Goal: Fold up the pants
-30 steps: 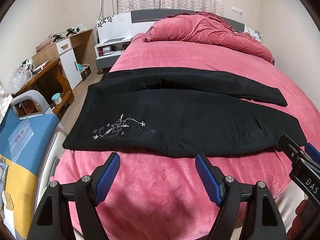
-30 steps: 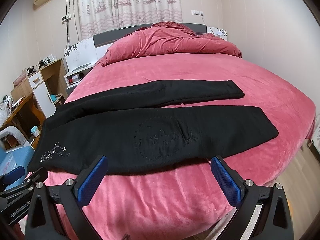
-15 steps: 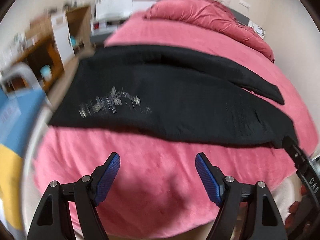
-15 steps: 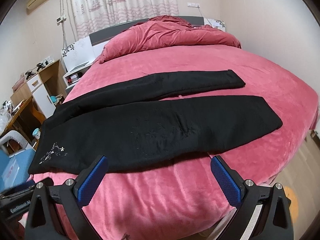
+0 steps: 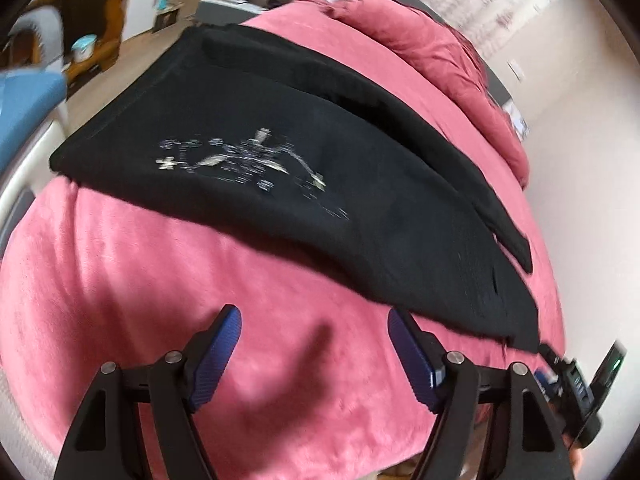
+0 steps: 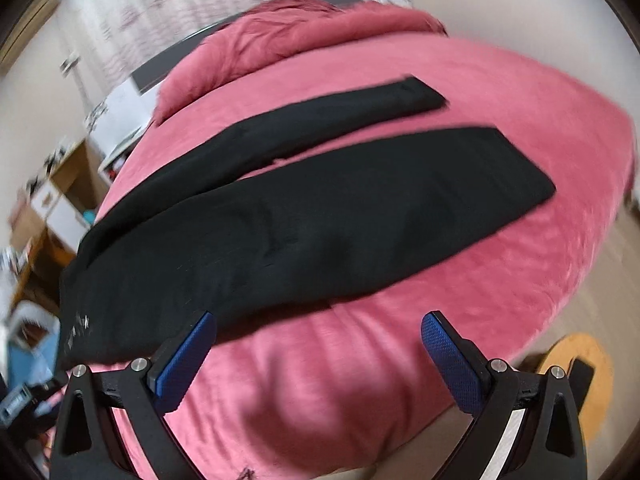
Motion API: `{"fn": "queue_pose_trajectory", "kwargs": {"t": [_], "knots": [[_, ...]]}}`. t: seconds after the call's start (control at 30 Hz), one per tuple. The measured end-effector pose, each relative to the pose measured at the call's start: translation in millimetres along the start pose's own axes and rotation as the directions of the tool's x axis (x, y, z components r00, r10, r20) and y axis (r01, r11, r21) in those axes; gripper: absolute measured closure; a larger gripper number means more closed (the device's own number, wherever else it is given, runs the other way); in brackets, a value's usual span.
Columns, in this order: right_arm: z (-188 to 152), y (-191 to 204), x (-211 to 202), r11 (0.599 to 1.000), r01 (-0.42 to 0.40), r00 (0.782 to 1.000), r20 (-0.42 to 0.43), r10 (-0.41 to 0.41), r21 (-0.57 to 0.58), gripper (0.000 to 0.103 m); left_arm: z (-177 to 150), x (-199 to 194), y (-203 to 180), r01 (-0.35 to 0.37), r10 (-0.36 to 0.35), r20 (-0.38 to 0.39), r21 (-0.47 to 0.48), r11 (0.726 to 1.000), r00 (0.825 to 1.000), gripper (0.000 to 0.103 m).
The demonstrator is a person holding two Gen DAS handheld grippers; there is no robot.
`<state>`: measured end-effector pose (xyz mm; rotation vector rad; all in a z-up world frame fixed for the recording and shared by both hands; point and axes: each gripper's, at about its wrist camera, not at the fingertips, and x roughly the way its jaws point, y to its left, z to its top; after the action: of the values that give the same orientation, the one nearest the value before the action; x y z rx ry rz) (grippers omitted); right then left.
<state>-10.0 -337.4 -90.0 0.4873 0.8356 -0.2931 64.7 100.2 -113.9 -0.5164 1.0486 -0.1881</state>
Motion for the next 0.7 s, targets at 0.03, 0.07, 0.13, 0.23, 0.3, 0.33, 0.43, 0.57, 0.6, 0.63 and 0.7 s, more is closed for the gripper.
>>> {"fn": "queue_pose_trajectory", "kwargs": {"t": [0.03, 0.07, 0.13, 0.23, 0.3, 0.33, 0.43, 0.57, 0.6, 0.63, 0.7], "knots": [[4.5, -11.8, 3.4, 0.999, -0.003, 1.000, -0.015, 0.004, 0.040, 0.000, 3.2, 0.3, 5.3, 0.011, -0.010, 0.008, -0.023, 1.000, 1.000, 0.026], [8.1, -22.2, 6.3, 0.997, -0.009, 1.000, -0.023, 0.011, 0.074, 0.000, 6.4, 0.8, 12.7, 0.013, -0.012, 0.019, -0.046, 0.999, 1.000, 0.026], [17.1, -48.5, 12.2, 0.984, -0.036, 0.999, -0.031, 0.042, 0.174, 0.000, 13.3, 1.8, 24.7, 0.019, -0.015, 0.050, -0.083, 0.996, 0.999, 0.027], [24.4, -81.3, 21.4, 0.944, -0.070, 0.996, -0.038, 0.087, 0.322, 0.003, 24.6, 4.2, 38.7, 0.017, -0.006, 0.086, -0.122, 0.992, 0.996, 0.027], [26.0, -97.3, 28.3, 0.909, -0.110, 0.990, -0.033, 0.135, 0.402, 0.012, 31.0, 9.4, 46.7, 0.027, -0.013, 0.097, -0.147, 0.989, 0.995, 0.026], [25.6, -107.6, 33.8, 0.878, -0.140, 0.985, -0.024, 0.169, 0.457, 0.015, 32.7, 11.7, 49.7, 0.036, -0.020, 0.101, -0.162, 0.986, 0.995, 0.026], [20.7, -124.8, 45.4, 0.813, -0.190, 0.975, 0.013, 0.220, 0.551, 0.021, 37.6, 17.3, 58.6, 0.073, -0.046, 0.131, -0.210, 0.975, 0.990, 0.027], [27.2, -125.7, 52.6, 0.805, -0.220, 0.972, 0.054, 0.229, 0.551, 0.022, 49.6, 25.4, 68.6, 0.087, -0.053, 0.158, -0.215, 0.973, 0.986, 0.027], [29.9, -123.8, 53.6, 0.810, -0.224, 0.972, 0.061, 0.228, 0.541, 0.026, 52.4, 27.7, 69.2, 0.082, -0.049, 0.156, -0.211, 0.974, 0.987, 0.027], [34.7, -122.5, 55.4, 0.818, -0.232, 0.971, 0.073, 0.228, 0.526, 0.029, 54.1, 27.8, 69.6, 0.075, -0.043, 0.156, -0.207, 0.975, 0.987, 0.030], [36.8, -122.0, 59.8, 0.824, -0.240, 0.970, 0.084, 0.230, 0.513, 0.046, 57.8, 29.5, 69.2, 0.049, -0.013, 0.166, -0.211, 0.976, 0.986, 0.043]]}}
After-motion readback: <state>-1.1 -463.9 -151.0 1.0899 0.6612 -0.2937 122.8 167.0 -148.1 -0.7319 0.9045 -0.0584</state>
